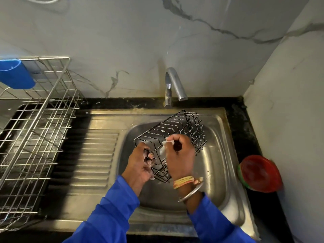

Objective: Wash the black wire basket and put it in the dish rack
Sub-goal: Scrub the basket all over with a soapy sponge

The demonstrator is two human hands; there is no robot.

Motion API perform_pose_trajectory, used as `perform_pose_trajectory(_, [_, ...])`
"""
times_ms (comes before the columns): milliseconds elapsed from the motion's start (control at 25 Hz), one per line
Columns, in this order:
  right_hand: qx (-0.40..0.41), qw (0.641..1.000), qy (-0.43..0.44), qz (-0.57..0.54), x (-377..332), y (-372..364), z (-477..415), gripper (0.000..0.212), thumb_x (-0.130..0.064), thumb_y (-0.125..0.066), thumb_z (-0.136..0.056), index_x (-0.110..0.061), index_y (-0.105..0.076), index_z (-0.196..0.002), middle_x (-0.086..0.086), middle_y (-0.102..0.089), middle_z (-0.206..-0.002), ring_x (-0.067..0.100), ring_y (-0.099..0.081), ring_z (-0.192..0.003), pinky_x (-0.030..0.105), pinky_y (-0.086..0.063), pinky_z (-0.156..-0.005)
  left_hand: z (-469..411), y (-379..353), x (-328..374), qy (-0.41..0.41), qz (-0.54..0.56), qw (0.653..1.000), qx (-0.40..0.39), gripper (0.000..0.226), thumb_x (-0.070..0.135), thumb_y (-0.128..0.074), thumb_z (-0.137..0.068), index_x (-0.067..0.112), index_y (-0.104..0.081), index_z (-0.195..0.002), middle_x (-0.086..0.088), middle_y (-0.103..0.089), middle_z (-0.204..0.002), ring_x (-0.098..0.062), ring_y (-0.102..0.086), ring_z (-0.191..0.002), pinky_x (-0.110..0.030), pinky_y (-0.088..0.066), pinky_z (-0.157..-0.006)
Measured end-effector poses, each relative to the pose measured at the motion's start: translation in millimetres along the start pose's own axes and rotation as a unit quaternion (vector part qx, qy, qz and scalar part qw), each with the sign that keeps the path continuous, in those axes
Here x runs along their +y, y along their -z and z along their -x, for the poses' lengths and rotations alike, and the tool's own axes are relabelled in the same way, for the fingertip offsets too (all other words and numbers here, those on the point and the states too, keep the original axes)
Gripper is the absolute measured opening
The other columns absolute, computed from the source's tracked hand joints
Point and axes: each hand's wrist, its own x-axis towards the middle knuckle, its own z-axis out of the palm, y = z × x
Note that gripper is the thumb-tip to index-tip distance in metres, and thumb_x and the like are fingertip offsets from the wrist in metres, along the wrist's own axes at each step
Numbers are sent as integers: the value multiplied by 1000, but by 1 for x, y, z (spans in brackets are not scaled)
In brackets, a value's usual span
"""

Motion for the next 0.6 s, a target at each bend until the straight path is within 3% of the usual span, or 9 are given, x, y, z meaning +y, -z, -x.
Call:
perform_pose_trajectory(160, [-65,990,110,62,20,13,39,4,-13,-62,-75,-17,-63,-73,-6,-63,-84,11,-62,-80,30,-51,-72,-6,0,-3,-5,46,999,-15,22,25,-57,-81,21,-44,-64,4,-40,-52,-15,-34,-54,-33,-35,-69])
perform_pose_trajectory(280, [-19,996,15,88,47,42,28,14,-8,-68,-76,-21,-65,-74,-8,-67,-82,12,-65,-78,40,-54,-71,-1,6,-2,-20,27,999,13,16,19,-58,-89,17,-52,-74,4,-43,-49,-11,-32,-49,-33,-35,-60])
perform_pose_trajectory(400, [-7,997,-18,77,20,50,-4,18,-11,-73,-80,-27,-67,-86,-13,-69,-85,5,-68,-78,26,-57,-69,12,3,-2,-55,-4,998,38,14,12,-58,-91,13,-53,-78,0,-44,-59,-11,-34,-50,-19,-31,-37])
perform_pose_trajectory(480, [-70,995,29,64,-7,45,-21,15,-9,-70,-84,-23,-67,-88,-16,-68,-80,-2,-66,-73,16,-54,-66,15,-1,-6,-70,-29,996,43,17,11,-58,-92,14,-51,-77,-1,-40,-61,-10,-35,-45,-18,-26,-36])
perform_pose_trajectory(600, [-121,965,108,206,-11,41,-41,8,-15,-66,-85,-18,-71,-90,-8,-66,-89,4,-62,-81,24,-54,-76,18,-7,-15,-104,-62,992,34,21,9,-59,-91,13,-50,-73,1,-39,-54,-7,-35,-39,-22,-27,-46])
